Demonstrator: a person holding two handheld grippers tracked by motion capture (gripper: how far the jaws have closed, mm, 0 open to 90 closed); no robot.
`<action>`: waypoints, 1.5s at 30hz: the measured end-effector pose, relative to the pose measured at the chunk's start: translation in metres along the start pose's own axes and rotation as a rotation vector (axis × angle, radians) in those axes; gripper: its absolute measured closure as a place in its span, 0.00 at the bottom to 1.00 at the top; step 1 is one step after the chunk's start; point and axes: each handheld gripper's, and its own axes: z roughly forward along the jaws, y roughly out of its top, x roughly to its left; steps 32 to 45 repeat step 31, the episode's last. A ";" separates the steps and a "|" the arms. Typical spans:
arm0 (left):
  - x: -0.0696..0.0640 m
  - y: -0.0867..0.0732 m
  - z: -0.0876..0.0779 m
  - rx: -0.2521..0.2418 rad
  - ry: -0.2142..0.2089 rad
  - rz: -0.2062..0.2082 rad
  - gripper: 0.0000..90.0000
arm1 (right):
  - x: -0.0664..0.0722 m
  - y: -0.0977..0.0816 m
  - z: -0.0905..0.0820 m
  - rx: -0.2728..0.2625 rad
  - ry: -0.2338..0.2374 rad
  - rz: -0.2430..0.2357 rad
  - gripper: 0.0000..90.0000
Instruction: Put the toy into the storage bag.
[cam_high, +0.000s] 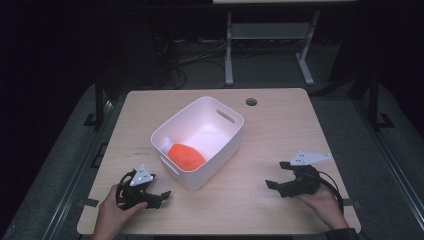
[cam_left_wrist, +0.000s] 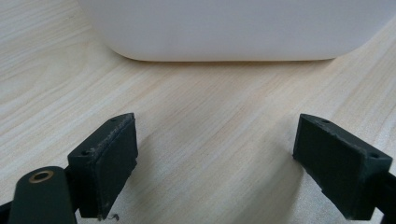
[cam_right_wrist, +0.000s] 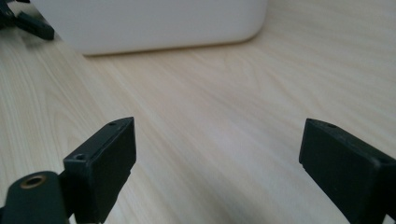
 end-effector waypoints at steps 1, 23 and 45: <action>0.000 0.000 0.000 0.000 0.000 0.000 0.14 | 0.000 -0.003 0.000 0.010 -0.003 0.007 0.11; 0.000 0.000 0.000 0.000 0.000 -0.002 0.14 | -0.002 -0.055 0.002 0.095 -0.189 0.044 0.02; 0.000 0.000 0.000 0.000 0.000 -0.002 0.14 | 0.001 -0.054 0.004 0.110 -0.210 0.019 0.02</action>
